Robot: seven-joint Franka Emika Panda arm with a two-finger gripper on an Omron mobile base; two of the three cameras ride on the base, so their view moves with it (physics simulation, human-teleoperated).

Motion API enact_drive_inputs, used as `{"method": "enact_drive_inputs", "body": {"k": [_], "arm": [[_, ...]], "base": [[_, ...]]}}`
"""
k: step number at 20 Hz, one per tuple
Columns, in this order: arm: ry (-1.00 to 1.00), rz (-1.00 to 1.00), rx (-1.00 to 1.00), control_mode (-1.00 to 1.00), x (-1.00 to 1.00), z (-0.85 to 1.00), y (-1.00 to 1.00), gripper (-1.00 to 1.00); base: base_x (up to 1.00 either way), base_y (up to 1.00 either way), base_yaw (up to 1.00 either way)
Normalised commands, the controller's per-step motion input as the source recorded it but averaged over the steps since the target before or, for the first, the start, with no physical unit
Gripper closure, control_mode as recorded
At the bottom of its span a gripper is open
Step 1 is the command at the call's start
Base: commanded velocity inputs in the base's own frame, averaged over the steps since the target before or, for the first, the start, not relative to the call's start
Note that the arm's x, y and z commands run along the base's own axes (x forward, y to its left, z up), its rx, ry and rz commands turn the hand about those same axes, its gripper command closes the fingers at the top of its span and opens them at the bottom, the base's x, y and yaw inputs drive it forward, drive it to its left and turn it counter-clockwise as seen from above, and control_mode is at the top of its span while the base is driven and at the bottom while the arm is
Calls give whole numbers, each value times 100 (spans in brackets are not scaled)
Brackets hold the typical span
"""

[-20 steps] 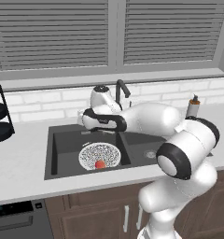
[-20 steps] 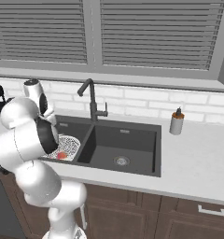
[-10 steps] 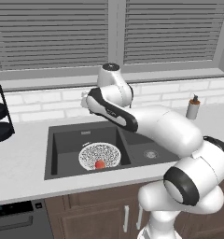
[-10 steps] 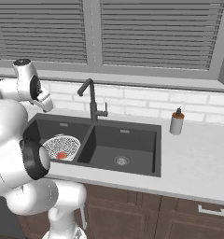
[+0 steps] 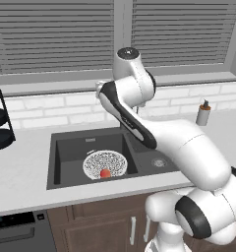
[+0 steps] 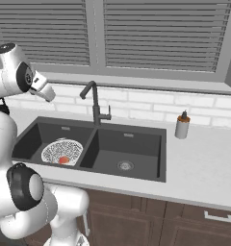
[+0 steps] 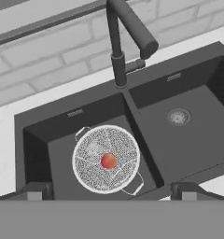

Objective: Put the colander in the sink, put the peach in the colander, and turn on the sink faucet and pour water over the colander.

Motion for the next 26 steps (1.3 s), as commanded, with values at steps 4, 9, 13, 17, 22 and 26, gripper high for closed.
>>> {"method": "enact_drive_inputs", "body": {"k": [4,9,13,17,22,26], "arm": [[-2,0,-9,-100,-8,37,-38,-100],[0,0,-6,-100,0,7,-40,-100],[0,0,0,-100,0,0,-45,-100],[0,0,0,-100,3,0,-51,-100],[0,0,0,-100,21,0,-46,-100],[1,4,0,-100,41,-2,-20,-100]], "base": [[0,0,0],[0,0,0],[0,0,0],[0,0,0],[0,0,0],[0,0,0]]}}
